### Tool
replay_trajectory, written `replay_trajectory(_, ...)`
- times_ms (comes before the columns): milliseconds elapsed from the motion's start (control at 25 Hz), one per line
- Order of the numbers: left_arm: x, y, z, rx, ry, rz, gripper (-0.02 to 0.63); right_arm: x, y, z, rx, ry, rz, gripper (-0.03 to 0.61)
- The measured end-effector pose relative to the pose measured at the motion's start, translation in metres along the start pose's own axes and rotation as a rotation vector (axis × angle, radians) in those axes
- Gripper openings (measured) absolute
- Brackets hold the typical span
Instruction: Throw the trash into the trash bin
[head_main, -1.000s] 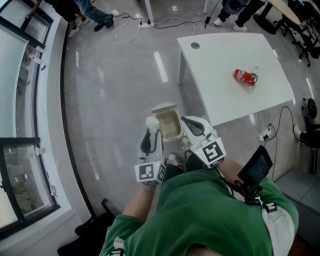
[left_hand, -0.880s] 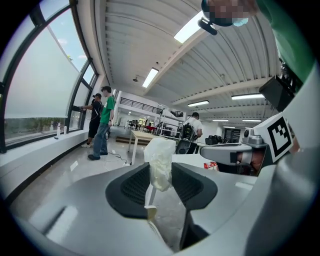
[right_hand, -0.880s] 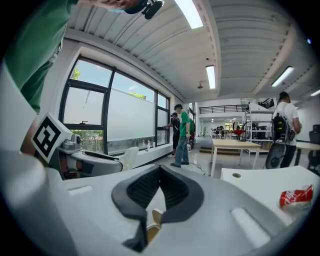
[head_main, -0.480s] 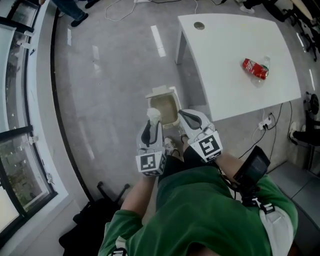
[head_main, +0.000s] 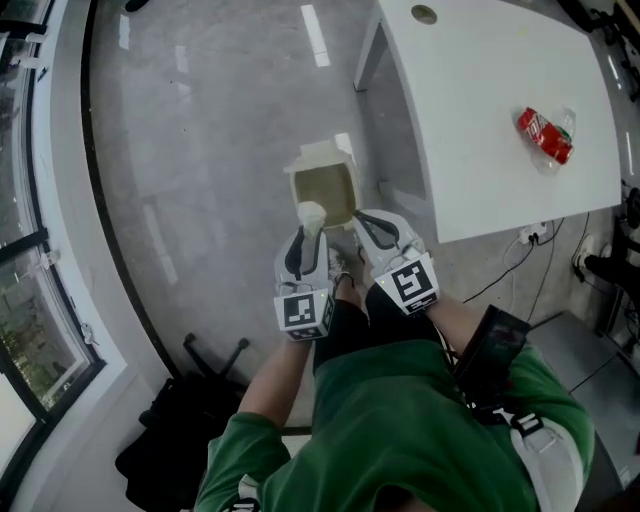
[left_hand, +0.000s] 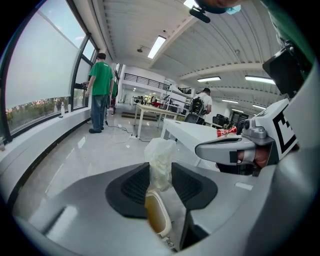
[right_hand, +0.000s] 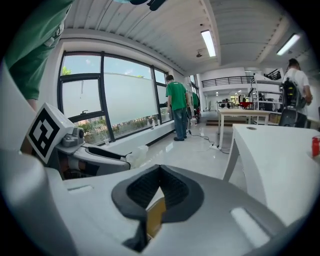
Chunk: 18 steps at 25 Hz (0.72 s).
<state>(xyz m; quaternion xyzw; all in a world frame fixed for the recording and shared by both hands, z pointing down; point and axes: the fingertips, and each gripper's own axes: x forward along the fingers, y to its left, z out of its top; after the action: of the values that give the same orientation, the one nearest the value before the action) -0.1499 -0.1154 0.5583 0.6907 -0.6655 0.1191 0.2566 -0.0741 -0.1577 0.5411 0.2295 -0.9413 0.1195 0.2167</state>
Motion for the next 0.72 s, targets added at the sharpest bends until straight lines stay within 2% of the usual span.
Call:
replay_trajectory(400, 0.039, 0.02, -0.075, -0.013, 0.115, 0.037, 0.147, 0.043, -0.01, -0.085, 0.047, 0.109, 0.018, 0.003)
replay_trajectory(720, 0.061, 0.031, -0.128, -0.02, 0.182, 0.046, 0.147, 0.071, -0.018, -0.136, 0.063, 0.16, 0.029, 0.003)
